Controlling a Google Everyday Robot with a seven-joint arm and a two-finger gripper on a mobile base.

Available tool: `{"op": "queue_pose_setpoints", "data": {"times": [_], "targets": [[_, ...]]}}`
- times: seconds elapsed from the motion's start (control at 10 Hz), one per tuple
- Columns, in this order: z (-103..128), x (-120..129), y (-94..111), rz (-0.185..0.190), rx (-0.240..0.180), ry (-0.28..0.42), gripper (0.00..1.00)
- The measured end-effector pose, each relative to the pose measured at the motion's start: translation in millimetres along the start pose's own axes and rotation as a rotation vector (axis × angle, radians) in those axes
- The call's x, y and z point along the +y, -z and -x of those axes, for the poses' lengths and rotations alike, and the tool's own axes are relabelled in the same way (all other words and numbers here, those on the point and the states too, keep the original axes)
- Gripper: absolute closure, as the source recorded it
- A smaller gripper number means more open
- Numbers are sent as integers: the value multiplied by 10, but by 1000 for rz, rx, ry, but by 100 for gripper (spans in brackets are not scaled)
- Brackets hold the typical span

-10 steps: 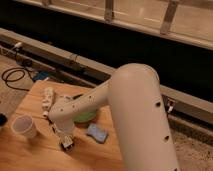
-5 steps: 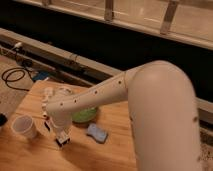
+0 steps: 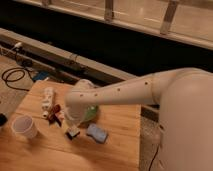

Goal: Place the eraser on the white sponge

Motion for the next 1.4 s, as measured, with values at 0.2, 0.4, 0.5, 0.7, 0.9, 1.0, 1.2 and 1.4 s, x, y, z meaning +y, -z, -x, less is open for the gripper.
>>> {"op": "queue_pose_setpoints", "data": {"times": [0.2, 0.4, 0.5, 0.7, 0.9, 1.0, 1.2, 1.4], "targets": [[-198, -355, 98, 43, -44, -50, 100], [-364, -539, 196, 56, -83, -88, 100], [-451, -630, 250, 57, -102, -110, 100], [-579, -731, 328, 45, -122, -145, 100], [-578, -727, 325, 45, -122, -146, 100], [-574, -719, 321, 45, -121, -145, 100], [-576, -723, 323, 45, -121, -146, 100], [-576, -729, 323, 38, -118, -147, 100]]}}
